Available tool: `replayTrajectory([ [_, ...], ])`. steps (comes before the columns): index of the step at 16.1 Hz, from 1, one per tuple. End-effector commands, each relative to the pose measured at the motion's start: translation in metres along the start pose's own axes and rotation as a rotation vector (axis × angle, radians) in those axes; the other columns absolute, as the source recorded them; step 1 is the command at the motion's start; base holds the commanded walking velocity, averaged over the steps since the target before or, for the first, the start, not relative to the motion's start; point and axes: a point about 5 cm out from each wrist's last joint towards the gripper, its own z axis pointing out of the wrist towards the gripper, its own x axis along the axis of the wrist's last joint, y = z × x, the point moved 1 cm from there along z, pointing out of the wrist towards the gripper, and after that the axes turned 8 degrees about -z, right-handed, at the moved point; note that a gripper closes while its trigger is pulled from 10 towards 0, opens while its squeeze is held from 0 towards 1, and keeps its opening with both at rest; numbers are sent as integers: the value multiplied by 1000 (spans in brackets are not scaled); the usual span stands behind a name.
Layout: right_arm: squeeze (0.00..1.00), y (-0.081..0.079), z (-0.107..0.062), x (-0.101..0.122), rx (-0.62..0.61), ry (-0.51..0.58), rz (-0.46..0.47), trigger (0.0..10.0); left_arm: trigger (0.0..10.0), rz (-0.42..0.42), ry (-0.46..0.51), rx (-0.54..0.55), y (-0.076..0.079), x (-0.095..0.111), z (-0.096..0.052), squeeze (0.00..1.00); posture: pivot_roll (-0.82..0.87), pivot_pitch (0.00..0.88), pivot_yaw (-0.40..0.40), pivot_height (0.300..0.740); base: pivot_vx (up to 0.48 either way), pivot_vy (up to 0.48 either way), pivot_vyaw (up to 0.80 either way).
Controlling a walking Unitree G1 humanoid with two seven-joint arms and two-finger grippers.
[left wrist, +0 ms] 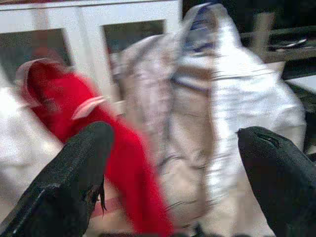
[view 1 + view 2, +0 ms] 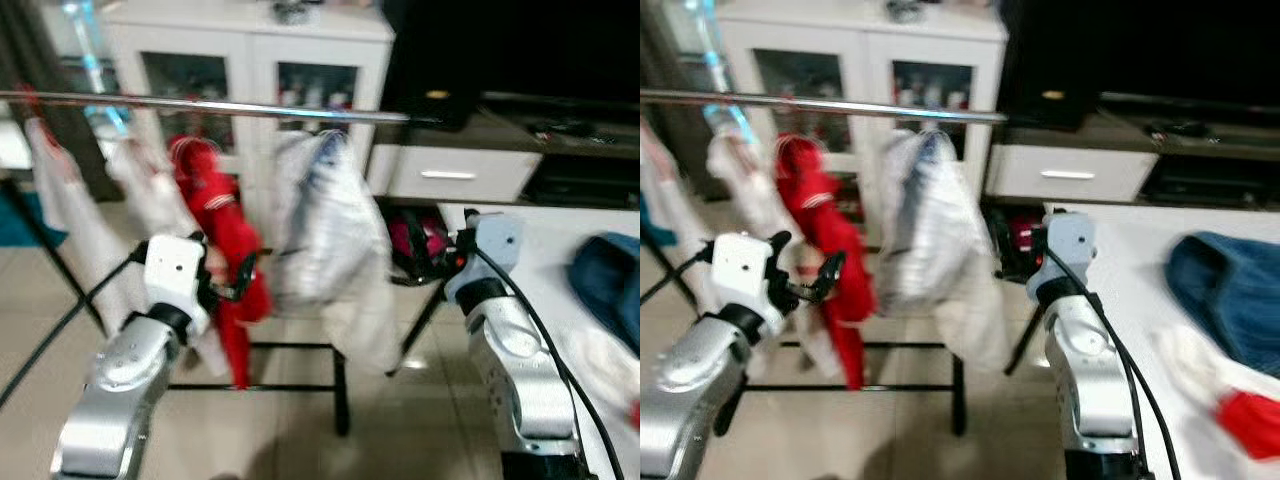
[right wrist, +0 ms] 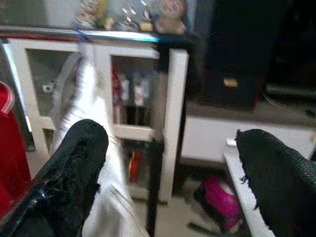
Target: Hang hanger
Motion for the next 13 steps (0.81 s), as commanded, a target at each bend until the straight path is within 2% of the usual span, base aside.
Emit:
replayTrajectory([
  [1, 0, -5, 0, -3, 39, -21, 44, 10000, 10000, 32, 22, 40, -6, 5, 3, 937, -5, 0, -46, 740, 0, 0, 0],
  [2, 0, -9, 1, -3, 64, -21, 15, 10000, 10000, 39, 32, 54, -7, 7, 6, 953, 0, 0, -48, 740, 0, 0, 0],
  [4, 0, -11, 1, -4, 61, -32, 10, 10000, 10000, 32, 42, 34, -5, 9, 7, 988, 2, 0, -53, 740, 0, 0, 800],
  [10, 0, -16, 2, -3, 54, -28, 57, 10000, 10000, 48, 24, -43, 0, 8, 10, 976, -5, 0, -19, 740, 296, 0, 800],
  [13, 0, -10, 2, 1, 18, -7, 24, 10000, 10000, 60, 8, -68, -1, 8, 11, 976, -7, 0, -8, 740, 306, 0, 0],
])
